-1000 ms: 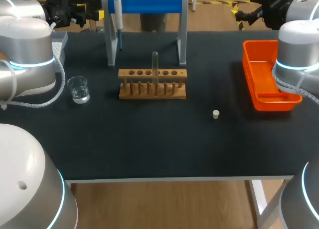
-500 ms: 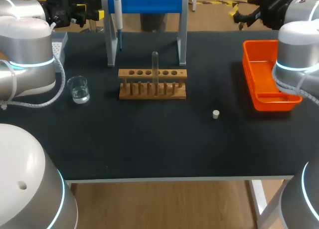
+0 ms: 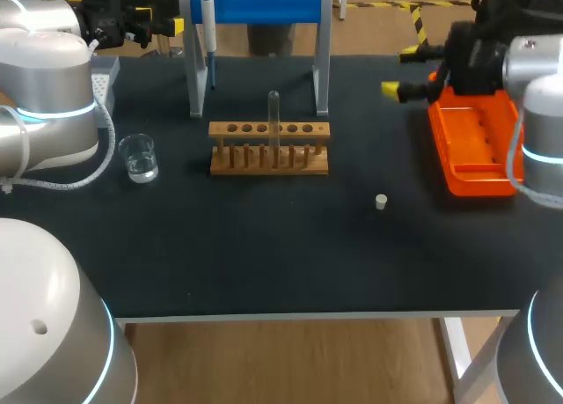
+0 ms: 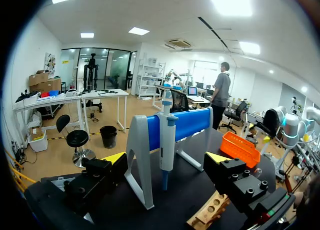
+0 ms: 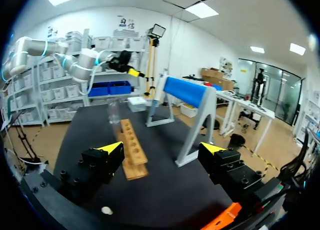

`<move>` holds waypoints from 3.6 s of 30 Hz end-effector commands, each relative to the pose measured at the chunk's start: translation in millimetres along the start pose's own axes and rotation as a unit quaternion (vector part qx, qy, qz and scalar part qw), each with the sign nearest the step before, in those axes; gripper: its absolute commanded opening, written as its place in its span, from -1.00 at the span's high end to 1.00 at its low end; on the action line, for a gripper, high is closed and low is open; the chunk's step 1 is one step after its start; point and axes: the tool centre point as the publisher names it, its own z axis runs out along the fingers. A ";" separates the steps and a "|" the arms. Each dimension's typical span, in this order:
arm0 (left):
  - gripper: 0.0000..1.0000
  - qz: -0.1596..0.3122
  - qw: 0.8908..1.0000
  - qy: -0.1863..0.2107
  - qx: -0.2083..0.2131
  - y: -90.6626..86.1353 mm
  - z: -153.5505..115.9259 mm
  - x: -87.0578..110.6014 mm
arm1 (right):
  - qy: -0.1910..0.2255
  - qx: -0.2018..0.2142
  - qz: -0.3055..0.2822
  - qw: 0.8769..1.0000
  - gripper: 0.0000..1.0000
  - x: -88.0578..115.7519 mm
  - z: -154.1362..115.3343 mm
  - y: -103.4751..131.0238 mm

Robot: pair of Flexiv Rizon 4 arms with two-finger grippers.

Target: Invert the test tube, pick up the pipette, mount the tip to pipette, aspirate from beaker and dispense into the tube, eject the tip, return the pipette, and cap with the stopper.

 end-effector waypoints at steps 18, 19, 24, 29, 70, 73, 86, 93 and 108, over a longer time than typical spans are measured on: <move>-1.00 0.000 1.000 0.000 0.000 0.0 0.0 0.0 | 0.061 -0.030 -0.020 0.997 -1.00 92.8 11.8 -14.9; -1.00 0.000 1.000 0.000 0.000 0.0 0.0 0.0 | 0.061 -0.030 -0.020 0.997 -1.00 92.8 11.8 -14.9; -1.00 0.000 1.000 0.000 0.000 0.0 0.0 0.0 | 0.061 -0.030 -0.020 0.997 -1.00 92.8 11.8 -14.9; -1.00 0.008 1.000 0.007 0.001 4.0 0.4 8.0 | 0.061 -0.030 -0.020 0.997 -1.00 92.8 11.8 -14.9; -1.00 0.105 0.988 0.095 0.060 125.6 -47.3 164.4 | 0.061 -0.030 -0.020 0.997 -1.00 92.8 11.8 -14.9; -1.00 0.105 0.988 0.095 0.060 125.6 -47.3 164.4 | 0.067 -0.031 -0.027 0.997 -1.00 93.4 14.5 -12.9; -1.00 0.105 0.988 0.095 0.060 125.6 -47.3 164.4 | 0.244 -0.102 -0.054 0.963 -1.00 101.7 67.4 18.2; -1.00 0.105 0.988 0.095 0.060 125.6 -47.3 164.4 | 0.280 -0.116 -0.048 0.952 -1.00 100.1 108.7 32.7; -1.00 0.105 0.988 0.095 0.060 125.6 -47.3 164.4 | 0.308 -0.145 -0.030 0.940 -1.00 101.8 167.9 32.7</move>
